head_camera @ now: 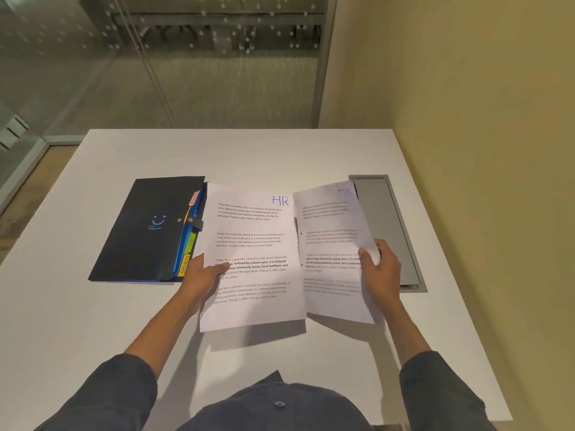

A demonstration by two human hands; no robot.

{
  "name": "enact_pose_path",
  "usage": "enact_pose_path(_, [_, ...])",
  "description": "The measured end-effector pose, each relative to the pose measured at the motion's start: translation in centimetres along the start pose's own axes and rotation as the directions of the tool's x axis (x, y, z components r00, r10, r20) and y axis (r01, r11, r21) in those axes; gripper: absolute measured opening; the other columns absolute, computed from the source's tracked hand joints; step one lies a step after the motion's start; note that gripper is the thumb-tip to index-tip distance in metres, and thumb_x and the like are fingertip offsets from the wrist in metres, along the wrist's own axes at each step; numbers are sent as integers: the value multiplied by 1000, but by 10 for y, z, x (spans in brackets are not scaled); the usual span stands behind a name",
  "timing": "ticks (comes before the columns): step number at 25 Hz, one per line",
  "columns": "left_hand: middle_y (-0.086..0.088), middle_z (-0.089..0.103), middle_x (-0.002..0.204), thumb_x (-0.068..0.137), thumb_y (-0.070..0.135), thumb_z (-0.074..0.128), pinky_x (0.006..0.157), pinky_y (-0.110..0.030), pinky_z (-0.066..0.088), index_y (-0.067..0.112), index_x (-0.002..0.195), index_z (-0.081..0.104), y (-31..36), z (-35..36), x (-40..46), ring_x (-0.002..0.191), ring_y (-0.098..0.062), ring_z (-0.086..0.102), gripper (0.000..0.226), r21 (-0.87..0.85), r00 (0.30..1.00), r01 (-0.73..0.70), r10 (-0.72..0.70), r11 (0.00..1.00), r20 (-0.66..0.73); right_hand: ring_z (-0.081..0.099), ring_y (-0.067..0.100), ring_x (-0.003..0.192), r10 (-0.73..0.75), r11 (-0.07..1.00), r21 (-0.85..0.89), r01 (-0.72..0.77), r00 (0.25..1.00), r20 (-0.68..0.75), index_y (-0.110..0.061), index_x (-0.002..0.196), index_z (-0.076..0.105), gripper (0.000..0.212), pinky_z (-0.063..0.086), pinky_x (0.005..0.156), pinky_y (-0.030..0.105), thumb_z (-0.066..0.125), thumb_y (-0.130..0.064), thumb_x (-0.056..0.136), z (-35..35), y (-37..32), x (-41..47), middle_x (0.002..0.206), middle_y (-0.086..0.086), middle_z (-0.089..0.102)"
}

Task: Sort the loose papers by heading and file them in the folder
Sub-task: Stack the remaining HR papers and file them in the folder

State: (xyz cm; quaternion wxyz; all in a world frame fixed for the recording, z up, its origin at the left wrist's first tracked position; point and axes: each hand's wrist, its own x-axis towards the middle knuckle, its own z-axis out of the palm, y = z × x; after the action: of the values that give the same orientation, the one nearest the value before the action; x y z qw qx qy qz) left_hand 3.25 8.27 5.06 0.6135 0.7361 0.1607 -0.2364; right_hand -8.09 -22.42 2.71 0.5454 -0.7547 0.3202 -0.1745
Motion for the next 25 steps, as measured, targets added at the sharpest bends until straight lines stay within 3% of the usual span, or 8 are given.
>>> enact_pose_path(4, [-9, 61, 122, 91, -9, 55, 84, -35, 46, 3, 130, 53, 0, 5, -4, 98, -26, 59, 40, -92, 999, -26, 21, 995, -48, 70, 7, 84, 49, 968, 249, -21, 993, -106, -12, 109, 63, 14, 54, 67, 14, 60, -8, 95, -26, -23, 14, 103, 1, 72])
enact_pose_path(7, [-7, 61, 115, 91, -8, 55, 77, -32, 46, 1, 130, 53, 2, 10, -11, 92, -23, 59, 40, -79, 999, -38, 35, 996, -39, 72, 7, 80, 65, 946, 321, -49, 997, -41, -8, 113, 66, 19, 54, 64, 16, 62, -6, 94, -40, -35, 20, 101, -1, 74])
enact_pose_path(10, [-7, 62, 114, 92, -5, 56, 78, -31, 46, 2, 131, 53, 4, 12, -14, 87, -19, 60, 39, -53, 998, -68, 68, 996, -7, 74, 12, 82, 82, 943, 322, -88, 996, 30, -12, 113, 68, 20, 57, 65, 21, 66, -12, 93, -43, -41, 19, 101, -2, 75])
enact_pose_path(15, [-4, 64, 117, 94, 1, 57, 89, -39, 49, 12, 128, 53, 6, 17, -23, 99, -24, 61, 36, -17, 993, -79, 80, 997, 90, 74, 13, 81, 77, 942, 320, -97, 994, 74, -14, 109, 69, 19, 59, 67, 23, 71, -13, 89, -37, -47, 14, 98, -2, 76])
enact_pose_path(19, [2, 67, 103, 92, 0, 59, 88, -39, 52, 19, 117, 56, 7, 29, -31, 92, -17, 66, 32, -59, 984, -75, 83, 995, 159, 74, 13, 80, 83, 955, 276, -112, 990, 115, -6, 107, 68, 19, 55, 61, 19, 71, -12, 89, -21, -34, 0, 100, 5, 76])
enact_pose_path(25, [2, 71, 111, 90, 5, 63, 83, -31, 54, 18, 119, 62, 9, 47, -39, 98, -16, 68, 32, -52, 956, -132, 141, 990, 257, 73, 12, 91, 116, 916, 362, -173, 978, 174, -5, 121, 63, 26, 56, 69, 18, 62, -6, 94, -4, -19, -16, 111, 6, 73])
